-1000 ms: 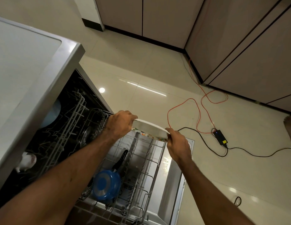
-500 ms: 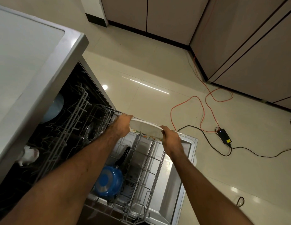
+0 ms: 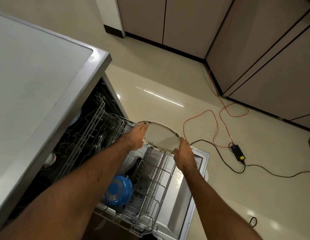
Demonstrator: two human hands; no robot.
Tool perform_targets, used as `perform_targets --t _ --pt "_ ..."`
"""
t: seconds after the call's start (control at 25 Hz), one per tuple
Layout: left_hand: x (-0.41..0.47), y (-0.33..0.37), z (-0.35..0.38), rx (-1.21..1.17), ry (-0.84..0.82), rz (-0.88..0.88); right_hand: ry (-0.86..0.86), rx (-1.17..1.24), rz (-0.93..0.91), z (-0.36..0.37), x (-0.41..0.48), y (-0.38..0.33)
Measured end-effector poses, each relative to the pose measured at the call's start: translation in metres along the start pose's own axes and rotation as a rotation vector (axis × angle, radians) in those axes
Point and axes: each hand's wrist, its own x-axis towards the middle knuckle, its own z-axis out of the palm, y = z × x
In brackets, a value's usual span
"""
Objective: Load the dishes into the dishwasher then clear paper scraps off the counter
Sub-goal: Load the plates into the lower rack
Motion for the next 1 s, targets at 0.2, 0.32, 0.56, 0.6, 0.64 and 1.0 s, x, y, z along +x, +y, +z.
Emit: perform_targets --t 0.2,0.32,0.56,0.6,0.64,1.0 --pt "-0.064 0.018 -0.026 0.15 -0.053 0.034 -0.069 -0.132 -0.343 -0.016 -0.054 -0.052" --pt "-0.099 0.015 -0.029 0.331 -0.104 0.214 -0.132 -0.293 -0.692 -0.026 -0.099 -0.091" --pt "-0.206 0.019 -0.067 0.57 0.136 0.304 -0.016 -0.339 -0.919 -0.043 -0.173 -0.145" --pt "-0.228 0.017 -0.077 0.568 0.185 0.28 -0.006 -0.339 -0.966 -0.048 -0.183 -0.155" --pt "-0.25 0.016 -0.088 0.557 0.221 0.262 -0.001 -0.339 -1.014 -0.053 -0.192 -0.167" --pt "-0.429 -0.086 -0.134 0.404 0.478 -0.025 -0.081 -0.411 -1.507 -0.03 -0.28 -0.32"
